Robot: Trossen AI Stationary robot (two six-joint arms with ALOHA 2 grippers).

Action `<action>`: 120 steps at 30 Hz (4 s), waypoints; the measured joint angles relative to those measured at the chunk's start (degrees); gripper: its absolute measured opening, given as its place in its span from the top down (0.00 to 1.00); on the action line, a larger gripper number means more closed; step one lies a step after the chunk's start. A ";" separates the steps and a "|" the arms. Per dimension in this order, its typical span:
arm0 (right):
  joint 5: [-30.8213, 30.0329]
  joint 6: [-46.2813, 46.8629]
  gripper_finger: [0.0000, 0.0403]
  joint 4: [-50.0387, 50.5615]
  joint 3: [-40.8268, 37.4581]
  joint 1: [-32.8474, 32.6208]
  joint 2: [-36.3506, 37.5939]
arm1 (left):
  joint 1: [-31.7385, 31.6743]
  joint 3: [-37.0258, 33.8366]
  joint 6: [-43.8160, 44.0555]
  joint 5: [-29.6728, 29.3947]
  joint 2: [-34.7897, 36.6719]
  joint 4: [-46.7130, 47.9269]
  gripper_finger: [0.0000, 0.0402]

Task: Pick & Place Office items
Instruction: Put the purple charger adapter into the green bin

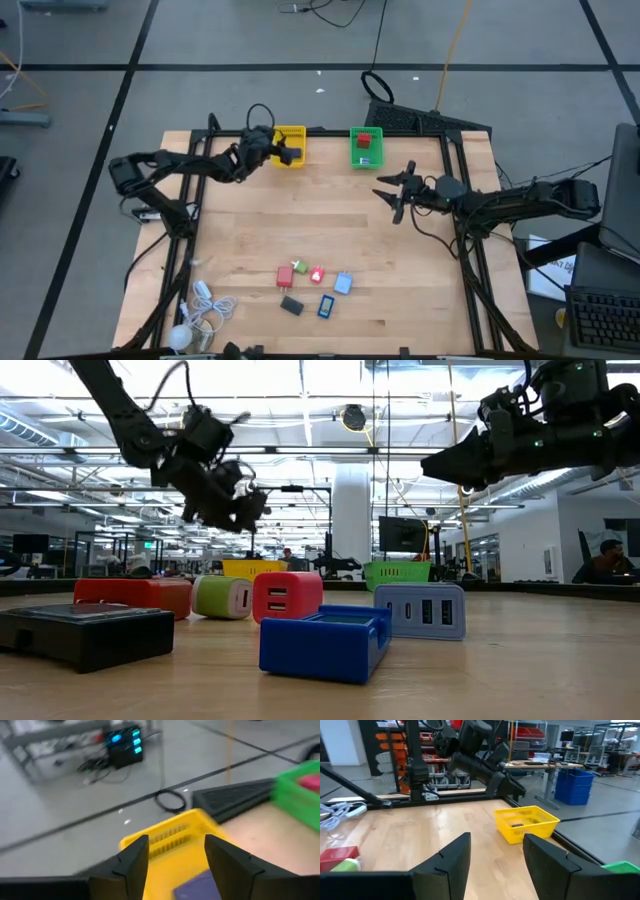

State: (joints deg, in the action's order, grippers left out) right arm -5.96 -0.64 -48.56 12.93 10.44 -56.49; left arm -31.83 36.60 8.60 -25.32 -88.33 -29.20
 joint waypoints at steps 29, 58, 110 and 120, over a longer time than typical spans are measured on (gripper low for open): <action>-3.39 3.16 0.15 40.61 34.04 -30.35 -33.04 | 30.05 0.02 0.73 8.31 14.55 14.91 0.45; -16.36 0.51 0.15 48.03 42.70 -30.37 -43.48 | 30.05 0.02 0.63 8.81 14.53 9.21 0.44; 16.31 -22.41 0.64 49.55 41.53 -15.26 -45.97 | 29.92 0.02 -7.03 8.79 14.53 7.53 0.44; 7.66 -19.51 0.37 46.76 41.53 -15.64 -45.99 | 29.92 0.02 -6.84 8.81 14.53 7.55 0.44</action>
State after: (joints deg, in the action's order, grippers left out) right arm 1.70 -20.15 -1.80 54.46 -5.21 -102.48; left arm -1.91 36.62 1.76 -16.51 -73.80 -21.65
